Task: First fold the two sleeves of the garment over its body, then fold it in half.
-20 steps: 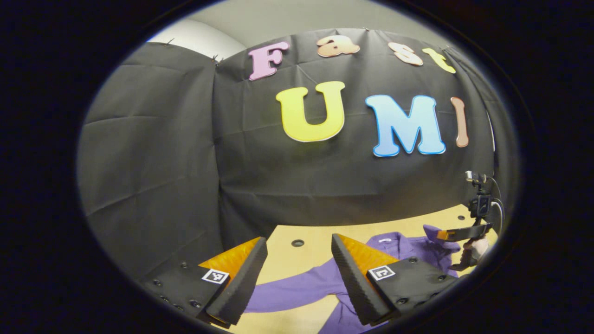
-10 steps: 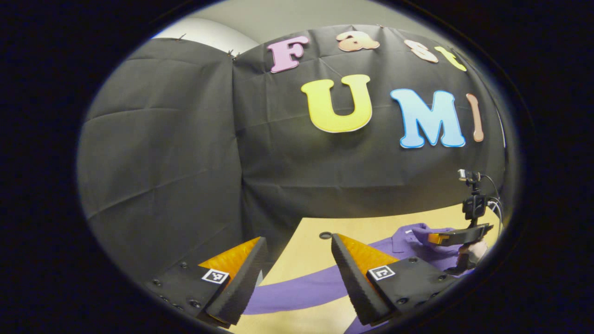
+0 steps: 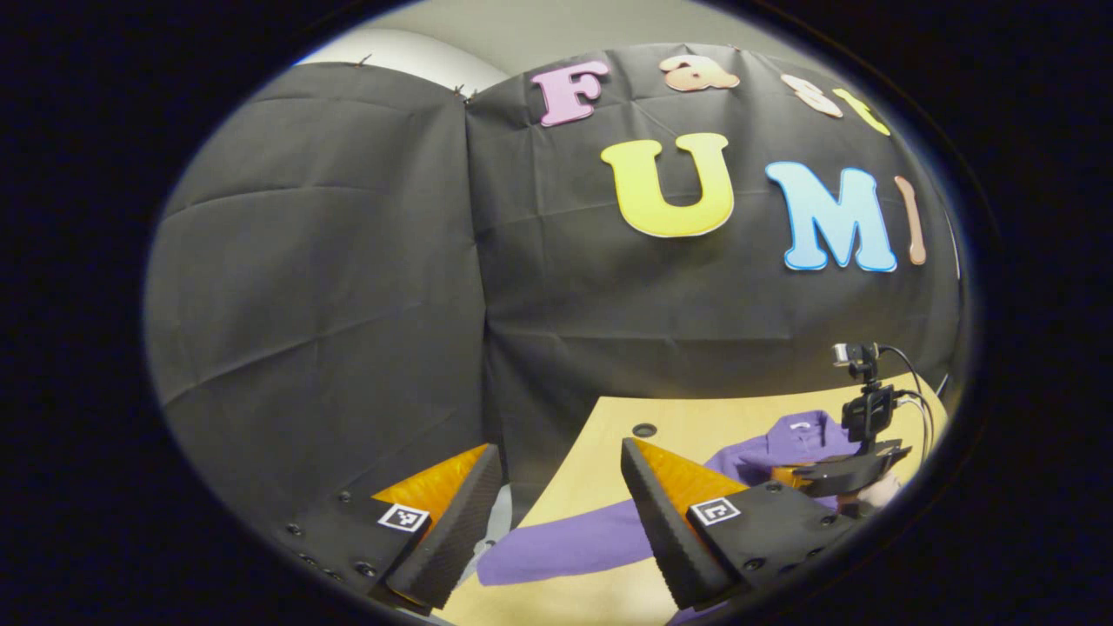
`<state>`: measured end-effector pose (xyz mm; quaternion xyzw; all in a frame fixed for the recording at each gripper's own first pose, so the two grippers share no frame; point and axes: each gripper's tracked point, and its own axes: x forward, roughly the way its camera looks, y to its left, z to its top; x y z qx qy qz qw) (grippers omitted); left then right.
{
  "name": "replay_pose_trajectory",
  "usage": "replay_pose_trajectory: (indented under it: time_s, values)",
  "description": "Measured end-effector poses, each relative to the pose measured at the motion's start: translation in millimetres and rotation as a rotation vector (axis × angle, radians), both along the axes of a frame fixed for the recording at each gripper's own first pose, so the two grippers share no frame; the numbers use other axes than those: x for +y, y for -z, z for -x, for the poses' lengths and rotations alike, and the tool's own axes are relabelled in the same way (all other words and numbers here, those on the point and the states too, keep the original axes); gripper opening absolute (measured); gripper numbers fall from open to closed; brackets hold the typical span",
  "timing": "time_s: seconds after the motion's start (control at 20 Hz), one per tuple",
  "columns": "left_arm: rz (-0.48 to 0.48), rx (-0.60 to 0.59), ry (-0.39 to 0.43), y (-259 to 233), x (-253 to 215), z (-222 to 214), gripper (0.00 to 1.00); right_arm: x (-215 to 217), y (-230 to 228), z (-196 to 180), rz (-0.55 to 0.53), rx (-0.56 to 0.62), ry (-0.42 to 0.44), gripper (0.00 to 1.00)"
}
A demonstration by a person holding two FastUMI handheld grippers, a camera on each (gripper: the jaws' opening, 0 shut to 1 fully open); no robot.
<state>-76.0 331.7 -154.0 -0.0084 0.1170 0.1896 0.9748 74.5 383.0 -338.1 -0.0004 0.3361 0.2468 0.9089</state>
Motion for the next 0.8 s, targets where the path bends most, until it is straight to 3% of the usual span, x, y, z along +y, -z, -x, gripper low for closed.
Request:
replay_pose_trajectory:
  time_s: [0.3, 0.65, 0.75, 0.8]
  values:
    - [0.005, 0.008, -0.02, 10.5, 8.4, 7.5, 0.94, 13.4, 28.7, 16.7, 0.047, 0.042, -0.059, 0.0]
    - [0.025, 0.011, -0.026, 27.2, 9.8, 2.5, 0.96, 16.6, 47.1, 22.5, 0.068, 0.092, -0.099, 0.07]
    - [0.03, 0.013, -0.028, 29.6, 11.8, -0.4, 0.96, 20.2, 47.8, 31.0, 0.047, 0.126, -0.122, 0.14]
    - [0.032, 0.014, -0.029, 33.2, 13.7, -0.9, 0.96, 21.5, 49.0, 32.6, 0.046, 0.132, -0.128, 0.38]
